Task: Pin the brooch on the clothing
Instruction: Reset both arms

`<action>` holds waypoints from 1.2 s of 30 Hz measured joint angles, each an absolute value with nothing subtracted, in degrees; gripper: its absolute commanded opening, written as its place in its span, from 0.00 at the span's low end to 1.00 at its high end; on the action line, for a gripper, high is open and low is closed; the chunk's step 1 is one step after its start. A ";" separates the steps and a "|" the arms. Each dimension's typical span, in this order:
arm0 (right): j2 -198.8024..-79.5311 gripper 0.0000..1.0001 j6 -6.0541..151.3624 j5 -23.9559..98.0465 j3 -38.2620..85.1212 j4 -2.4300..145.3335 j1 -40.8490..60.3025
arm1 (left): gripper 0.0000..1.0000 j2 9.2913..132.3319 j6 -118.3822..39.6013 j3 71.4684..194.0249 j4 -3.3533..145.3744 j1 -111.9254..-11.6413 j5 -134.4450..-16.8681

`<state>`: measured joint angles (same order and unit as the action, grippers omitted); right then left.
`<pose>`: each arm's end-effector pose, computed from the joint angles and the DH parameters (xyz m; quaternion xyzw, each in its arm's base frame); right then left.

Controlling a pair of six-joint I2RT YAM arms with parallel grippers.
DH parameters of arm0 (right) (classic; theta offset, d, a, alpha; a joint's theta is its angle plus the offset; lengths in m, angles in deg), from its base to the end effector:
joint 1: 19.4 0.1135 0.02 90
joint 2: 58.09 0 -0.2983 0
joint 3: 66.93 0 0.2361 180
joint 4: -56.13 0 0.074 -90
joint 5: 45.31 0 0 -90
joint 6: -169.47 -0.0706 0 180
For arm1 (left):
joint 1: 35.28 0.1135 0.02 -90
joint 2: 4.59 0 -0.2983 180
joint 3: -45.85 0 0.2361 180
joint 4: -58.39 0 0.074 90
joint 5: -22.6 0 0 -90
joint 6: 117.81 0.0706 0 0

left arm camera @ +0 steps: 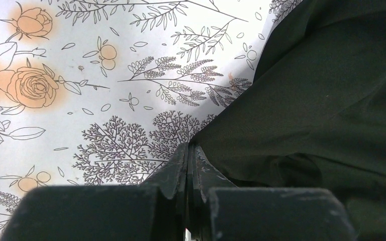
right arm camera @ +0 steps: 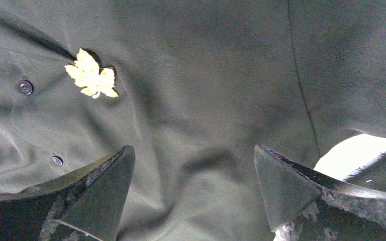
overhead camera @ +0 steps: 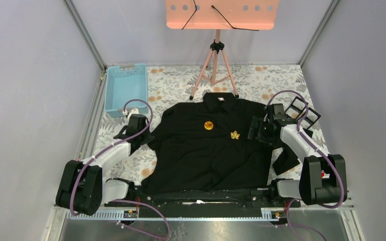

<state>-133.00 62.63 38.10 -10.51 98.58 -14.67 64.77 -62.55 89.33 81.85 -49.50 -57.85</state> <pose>0.2348 0.0276 0.2006 0.0876 0.9625 0.1015 0.2356 0.2170 -0.0429 0.1806 -0.1949 0.9144 -0.0724 0.3474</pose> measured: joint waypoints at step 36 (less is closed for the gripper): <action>-71.89 1.00 67.70 52.63 -13.51 98.36 -15.32 | 0.99 24.64 -42.36 110.12 102.70 -49.24 -58.18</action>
